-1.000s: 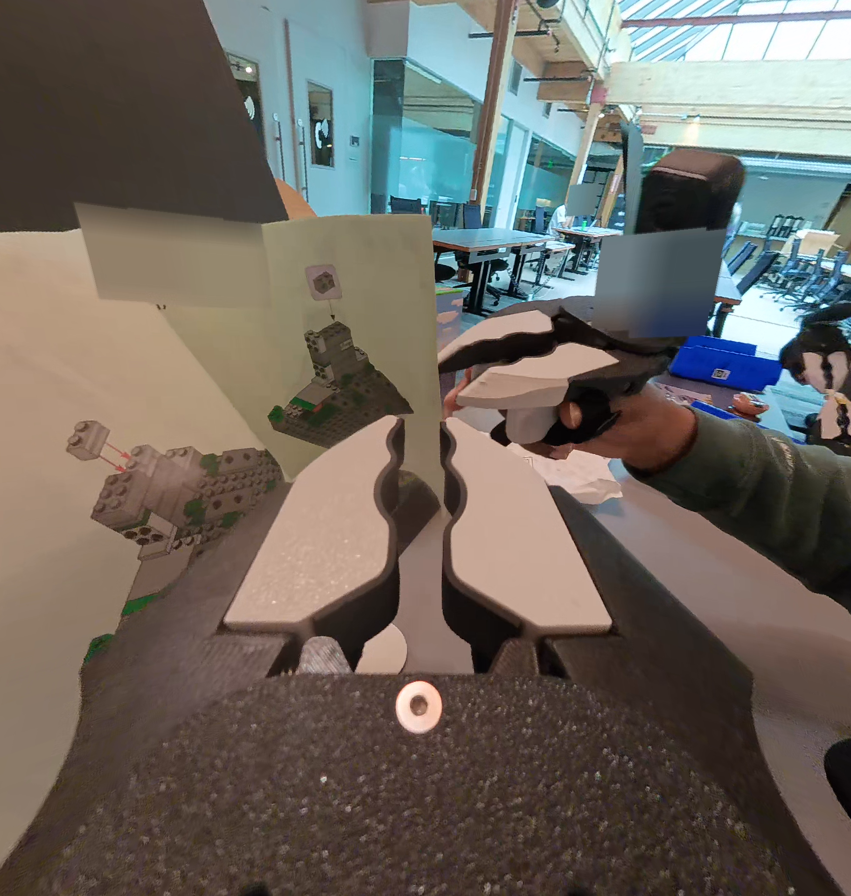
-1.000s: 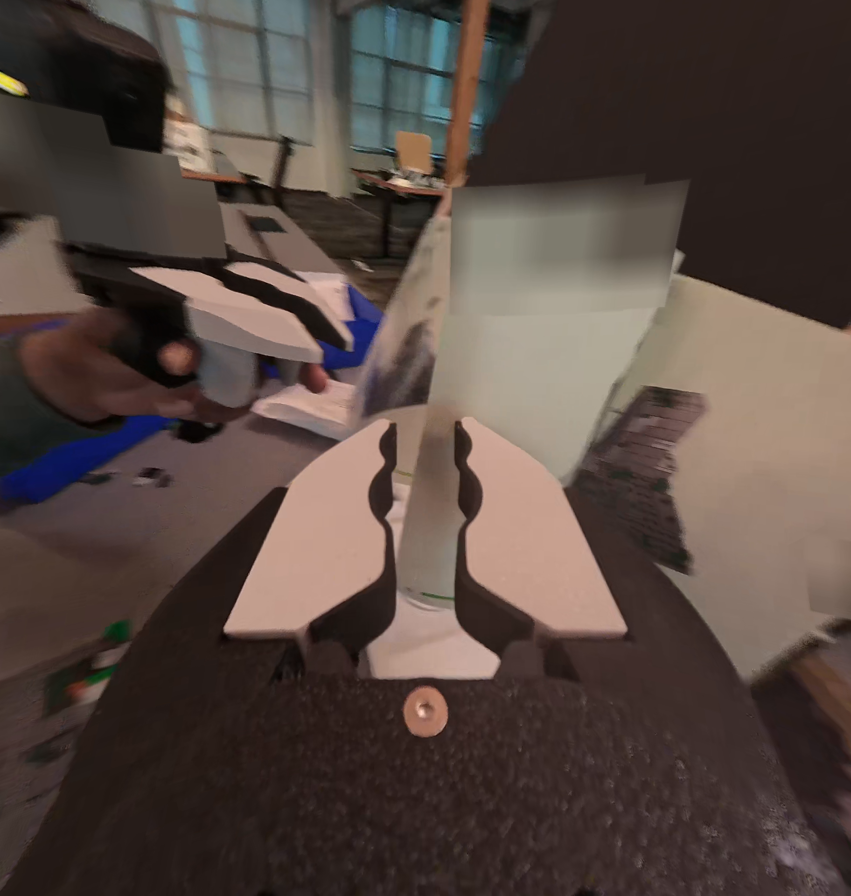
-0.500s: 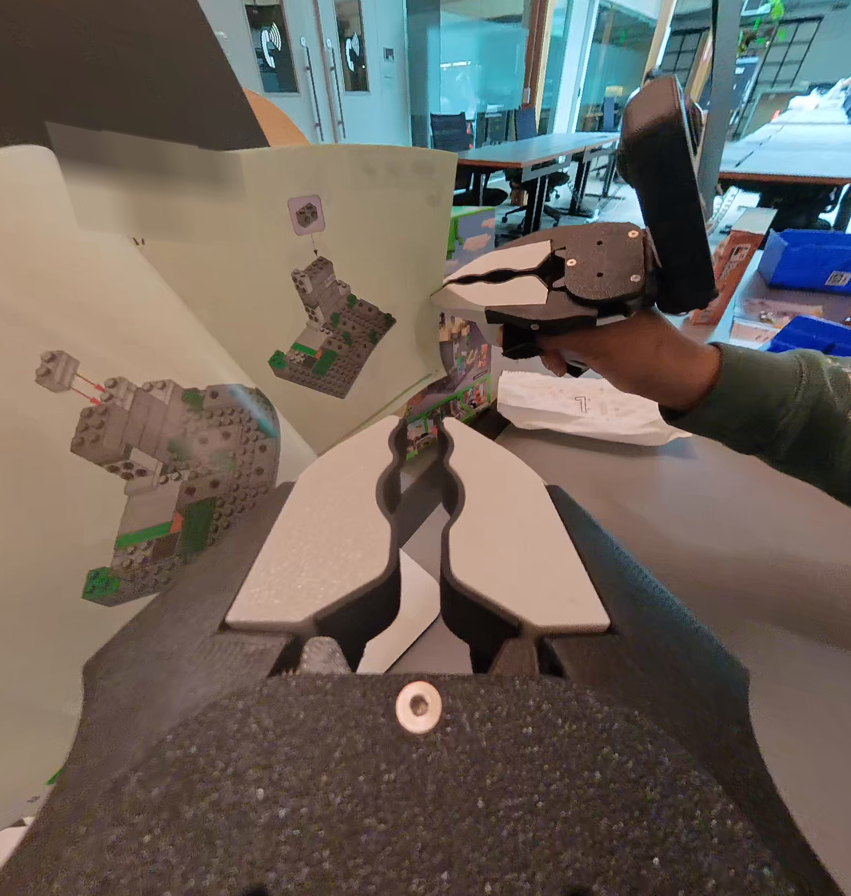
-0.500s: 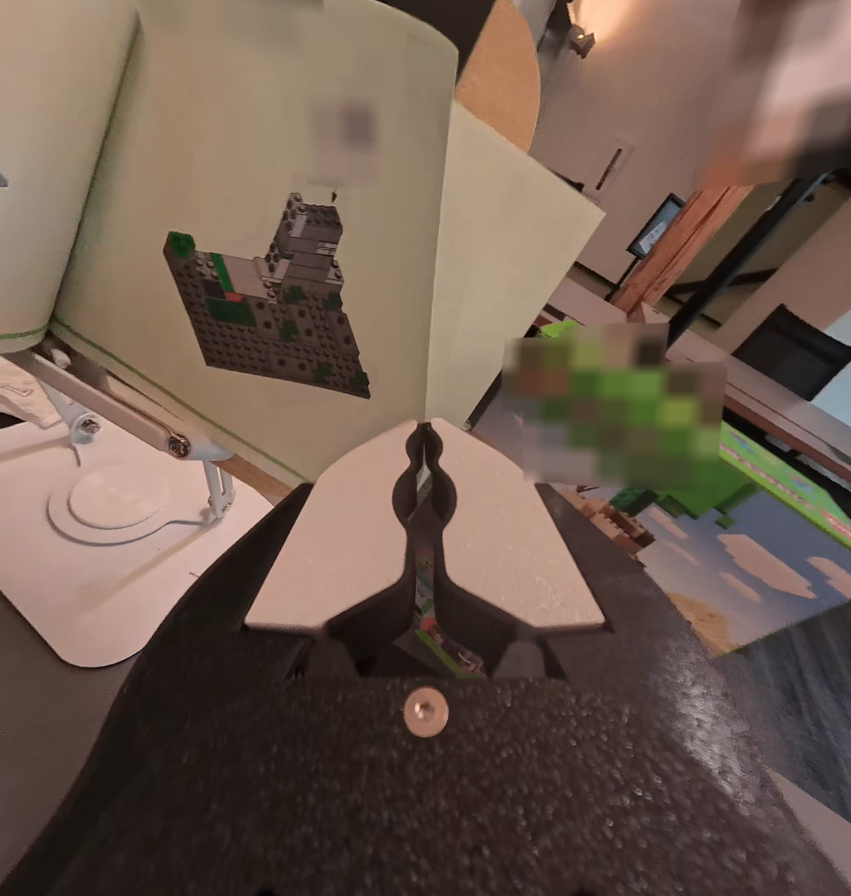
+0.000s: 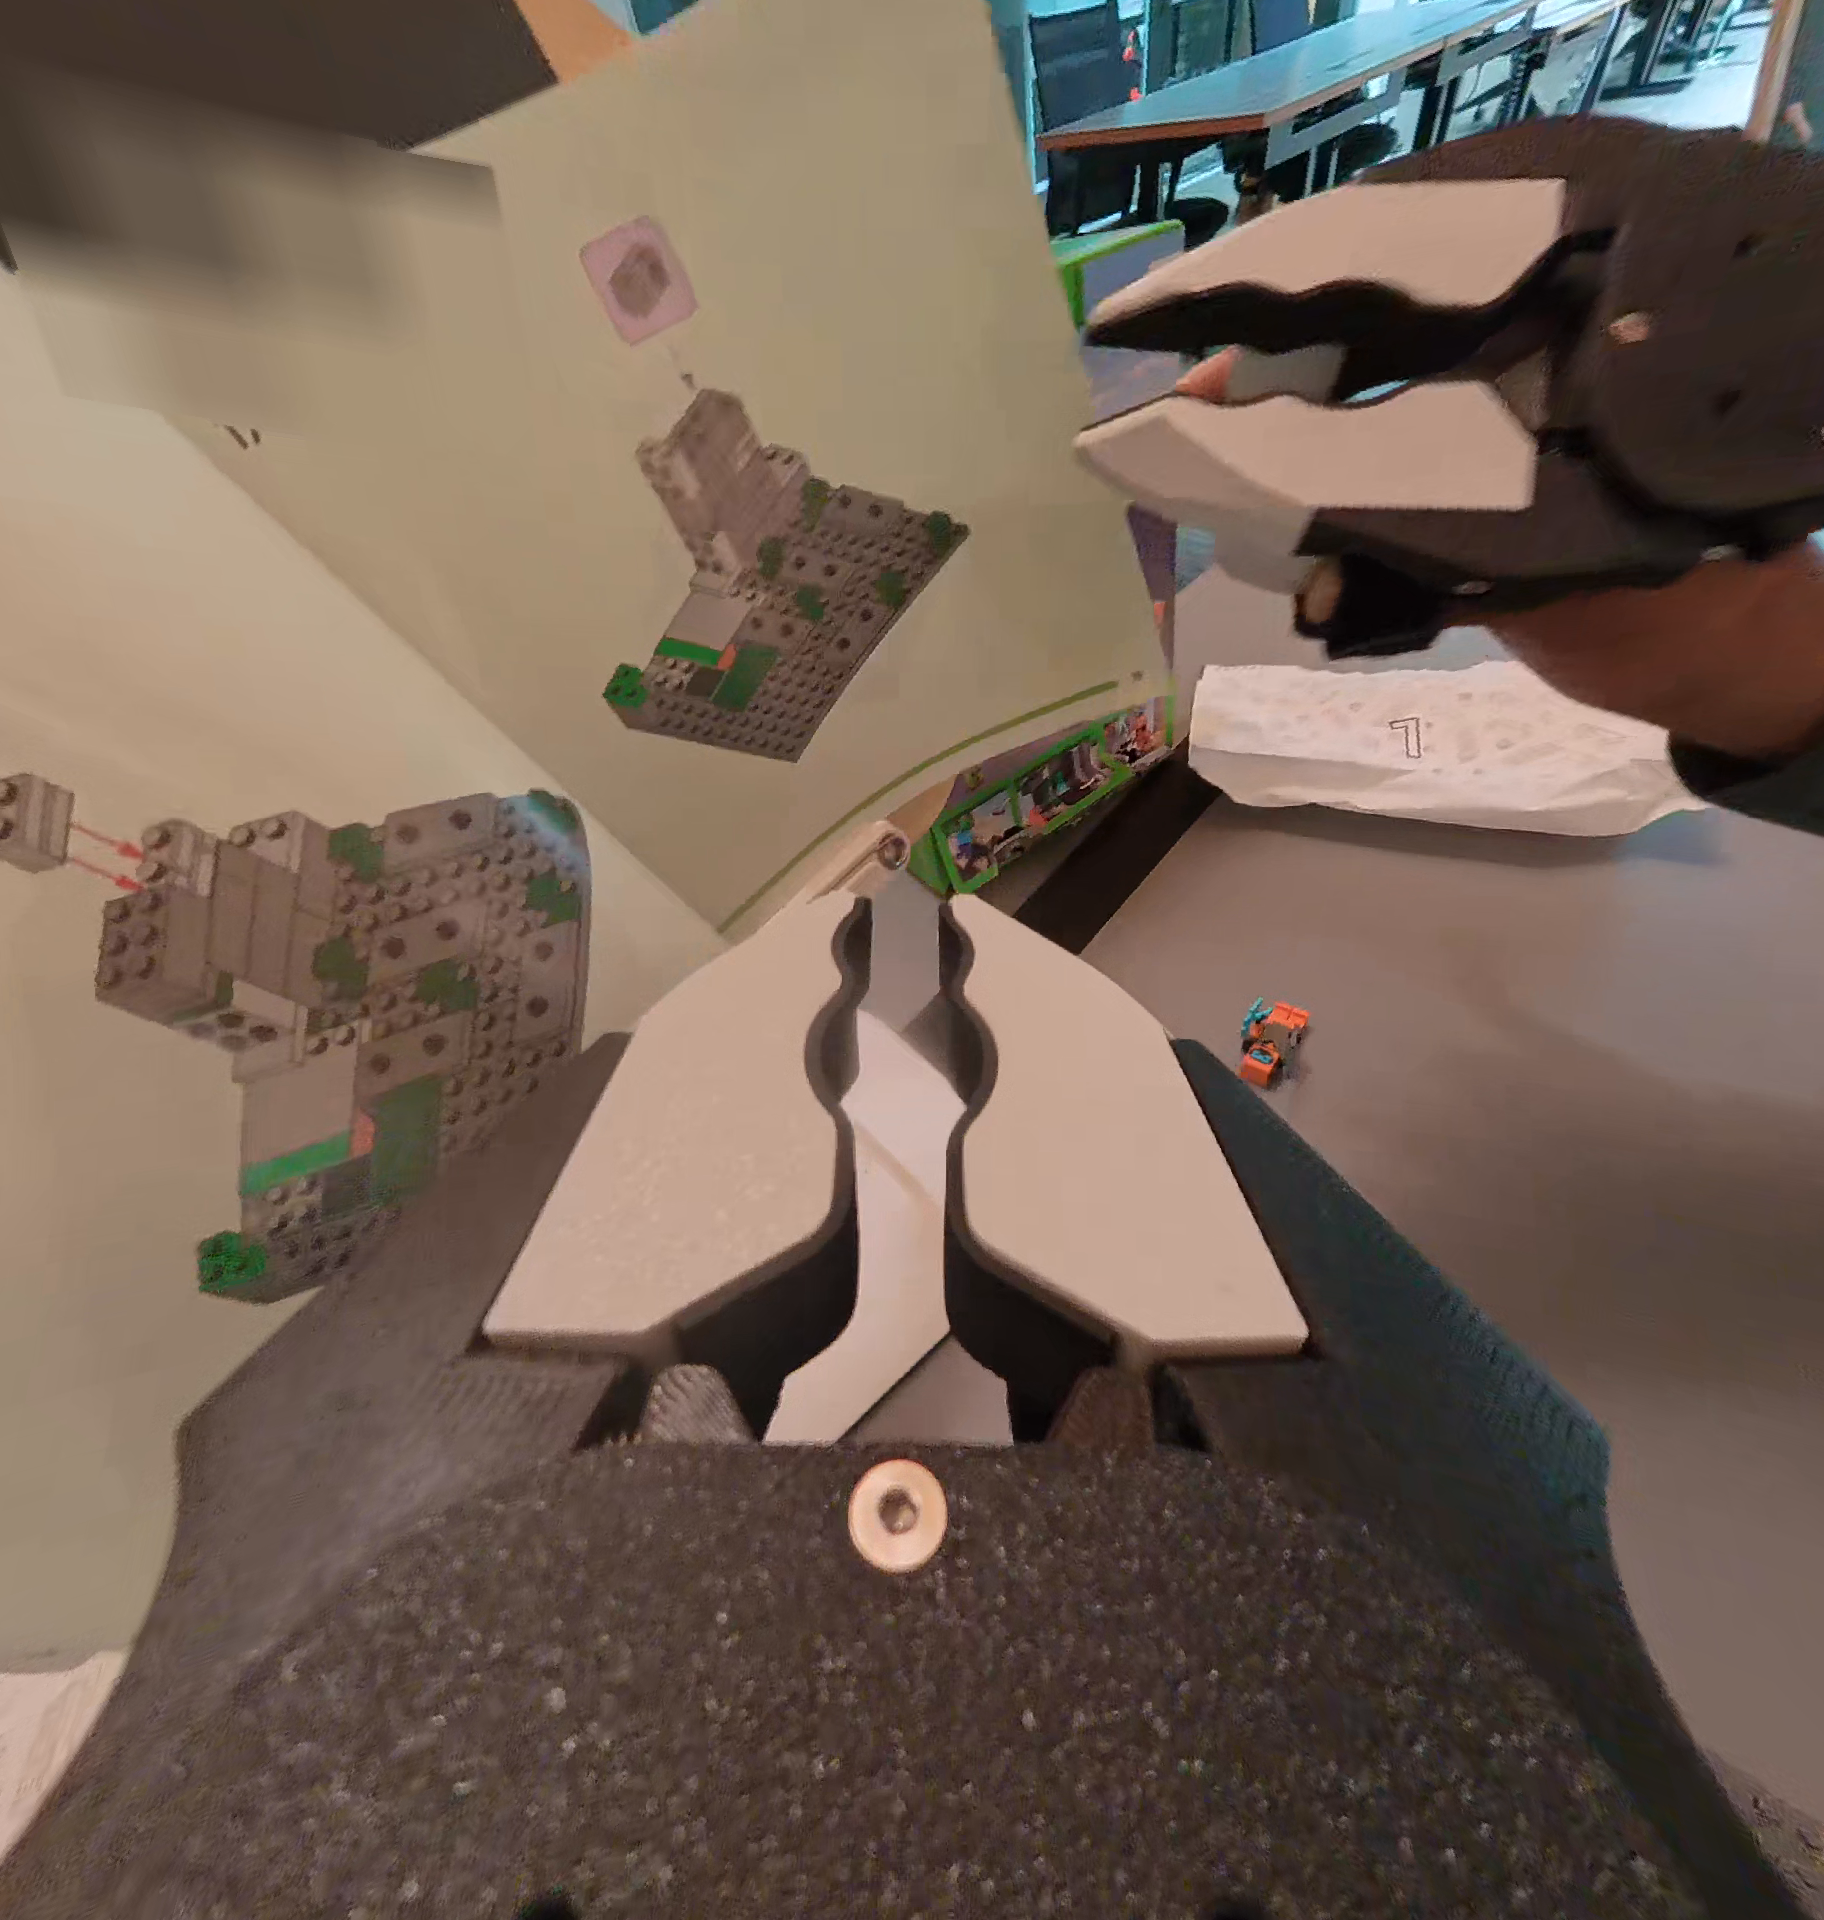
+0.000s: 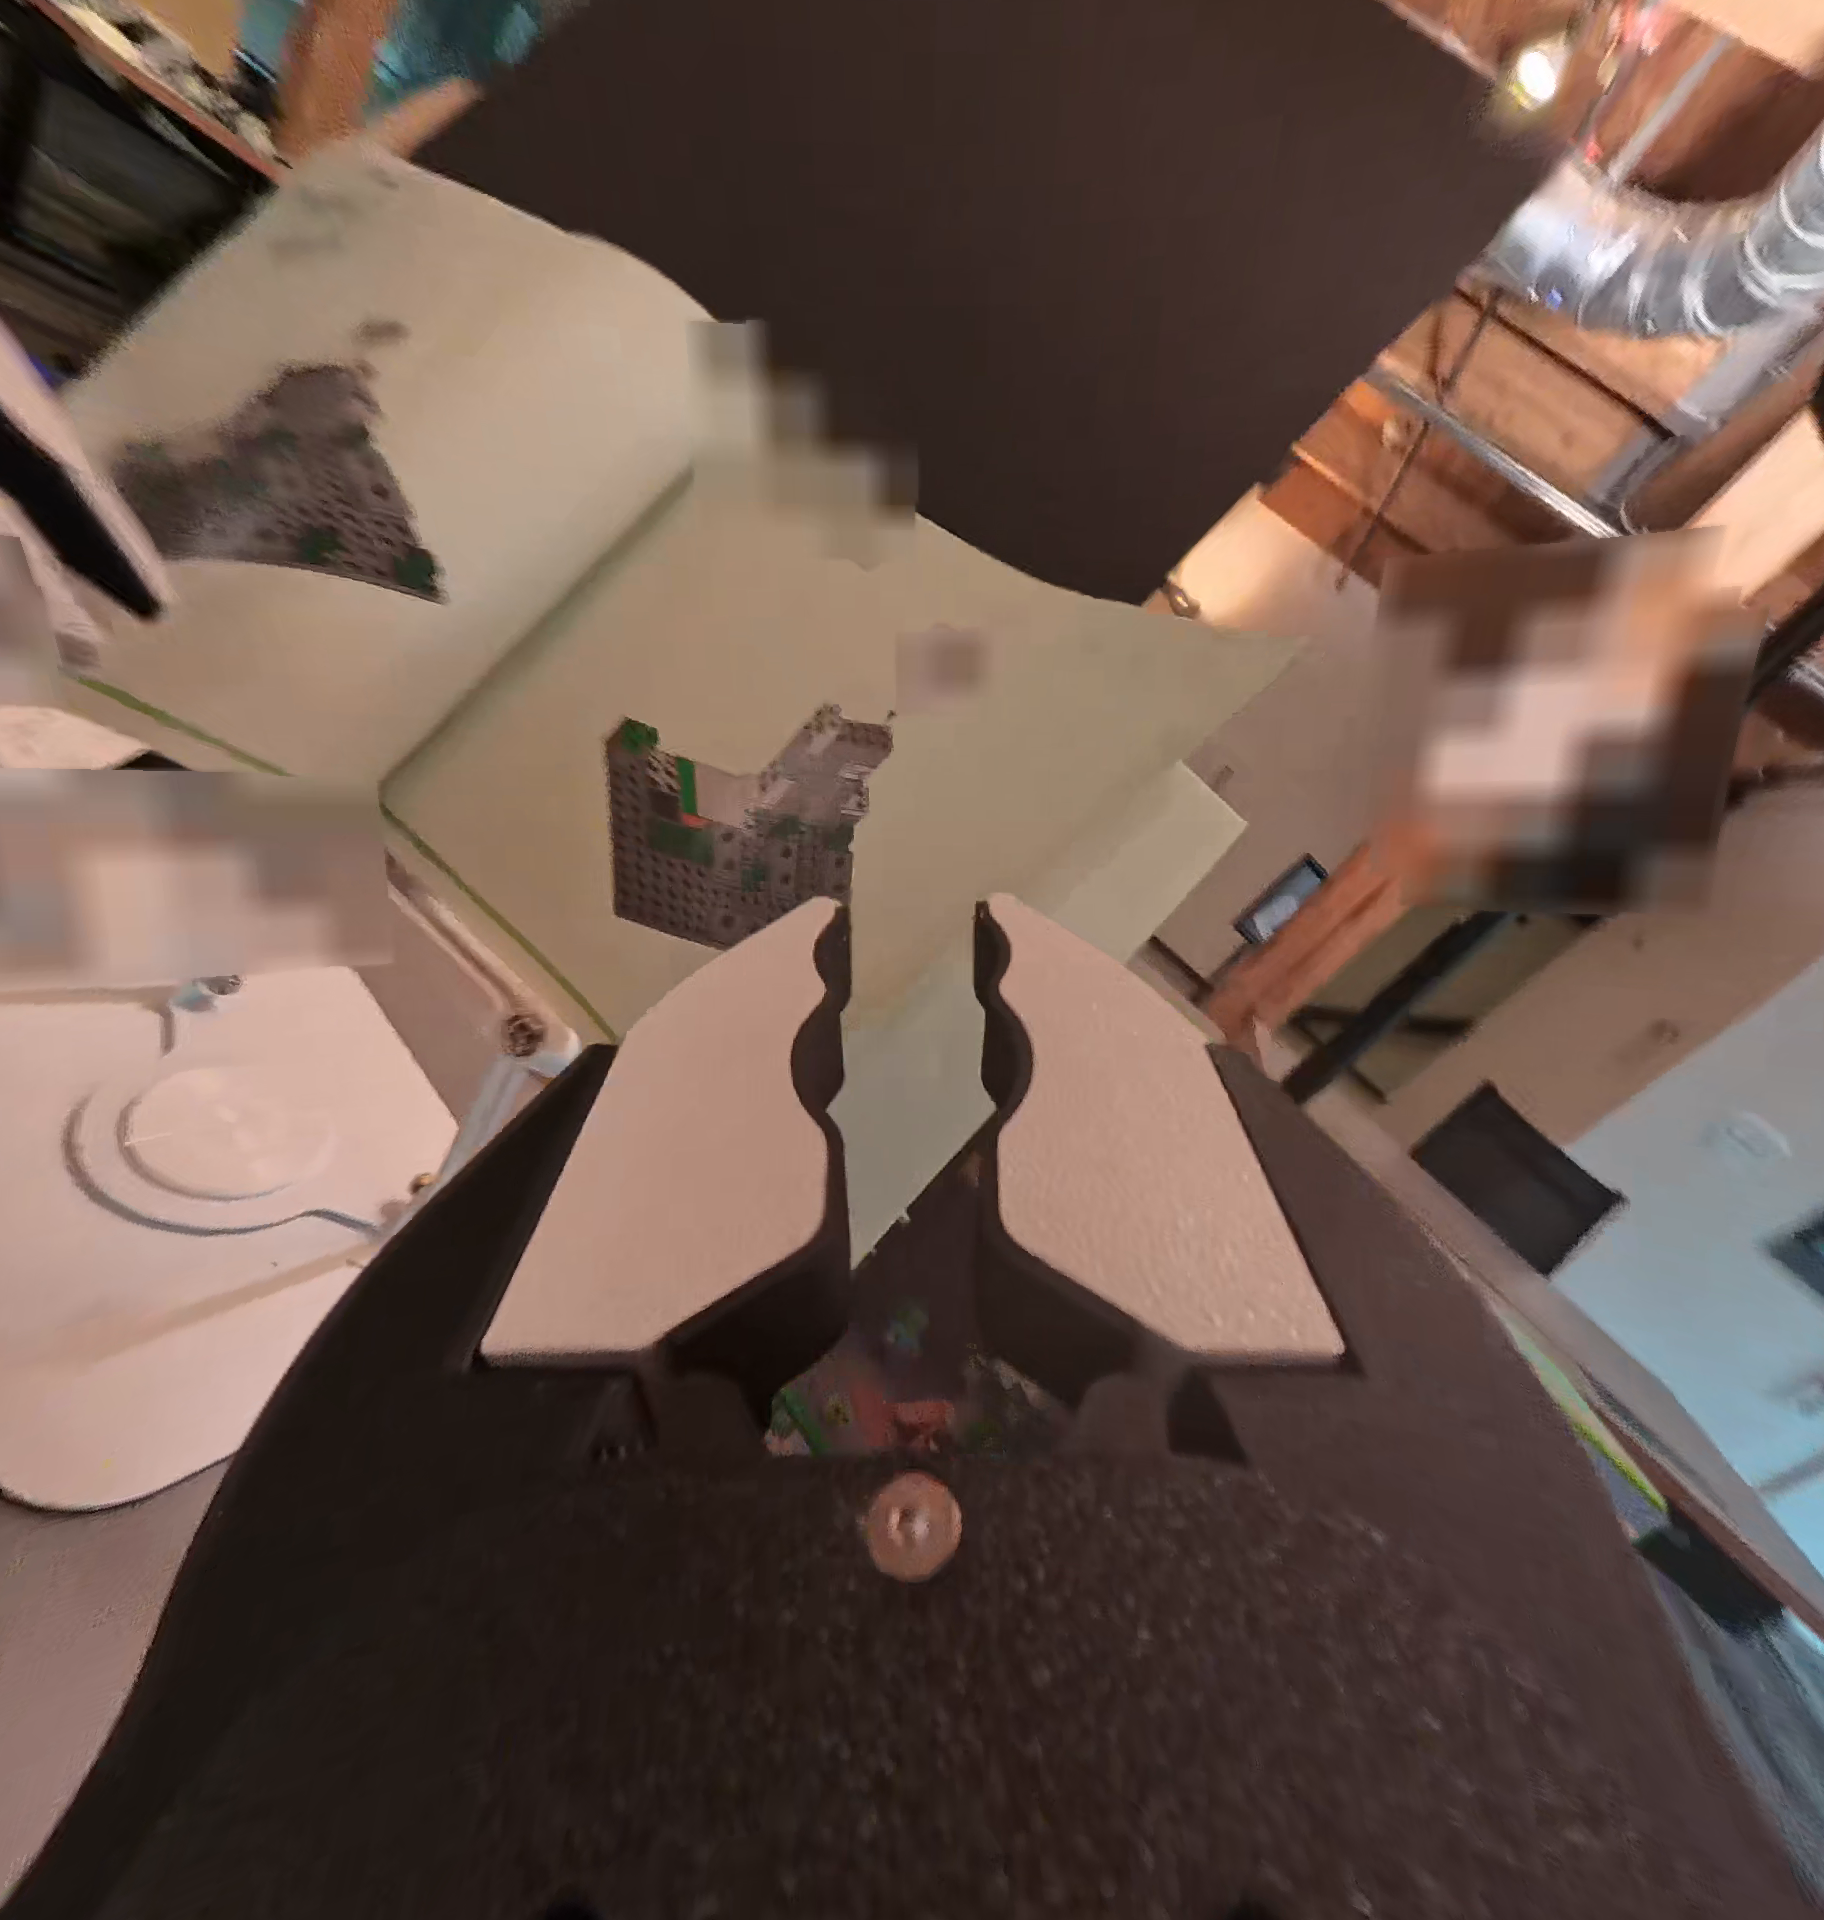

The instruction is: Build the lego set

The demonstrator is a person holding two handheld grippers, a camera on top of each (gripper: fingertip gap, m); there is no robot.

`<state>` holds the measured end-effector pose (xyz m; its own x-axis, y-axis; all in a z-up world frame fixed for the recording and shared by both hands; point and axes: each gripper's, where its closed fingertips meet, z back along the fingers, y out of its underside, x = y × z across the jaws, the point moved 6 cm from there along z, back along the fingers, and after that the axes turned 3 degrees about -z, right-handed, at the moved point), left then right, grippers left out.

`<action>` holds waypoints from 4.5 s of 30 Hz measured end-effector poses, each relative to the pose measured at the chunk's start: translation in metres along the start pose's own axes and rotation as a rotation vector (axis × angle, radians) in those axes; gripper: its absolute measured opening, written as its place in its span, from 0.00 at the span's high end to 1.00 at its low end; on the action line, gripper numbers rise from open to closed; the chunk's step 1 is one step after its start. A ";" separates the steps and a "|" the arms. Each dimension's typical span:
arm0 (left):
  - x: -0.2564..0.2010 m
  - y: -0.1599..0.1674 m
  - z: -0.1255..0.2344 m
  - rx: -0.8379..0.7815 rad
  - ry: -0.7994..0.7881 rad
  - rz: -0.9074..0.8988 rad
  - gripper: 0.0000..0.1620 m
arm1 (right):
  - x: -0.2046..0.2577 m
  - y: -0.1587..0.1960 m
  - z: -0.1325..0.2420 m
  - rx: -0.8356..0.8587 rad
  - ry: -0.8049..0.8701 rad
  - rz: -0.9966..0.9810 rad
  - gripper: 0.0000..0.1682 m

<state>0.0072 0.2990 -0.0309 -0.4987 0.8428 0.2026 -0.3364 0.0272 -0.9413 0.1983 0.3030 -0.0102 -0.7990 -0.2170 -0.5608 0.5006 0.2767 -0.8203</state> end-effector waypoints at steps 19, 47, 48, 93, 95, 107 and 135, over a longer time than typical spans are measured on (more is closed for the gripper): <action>-0.028 0.008 -0.013 0.025 0.065 -0.041 0.93 | 0.024 0.087 0.004 0.269 -0.274 0.755 0.83; -0.019 0.039 -0.005 0.031 0.116 0.036 0.93 | -0.007 0.072 -0.025 0.479 -0.562 0.506 0.95; -0.019 0.040 -0.005 0.031 0.117 0.039 0.93 | -0.008 0.071 -0.025 0.482 -0.566 0.499 0.95; -0.026 0.046 0.002 0.031 0.135 0.050 0.93 | 0.001 0.070 -0.015 0.479 -0.508 0.688 0.87; -0.025 0.046 0.002 0.033 0.133 0.053 0.93 | 0.001 0.074 -0.017 0.485 -0.504 0.688 0.87; -0.023 0.052 0.000 0.042 0.136 0.064 0.93 | -0.004 0.074 -0.027 0.477 -0.473 0.682 0.92; -0.021 0.038 0.012 -0.066 0.092 0.060 0.92 | 0.007 -0.039 -0.017 0.258 -0.572 0.498 1.00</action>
<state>-0.0042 0.2757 -0.0682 -0.4396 0.8899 0.1221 -0.2534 0.0076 -0.9673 0.1670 0.3067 0.0198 -0.2019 -0.5911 -0.7809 0.8707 0.2568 -0.4195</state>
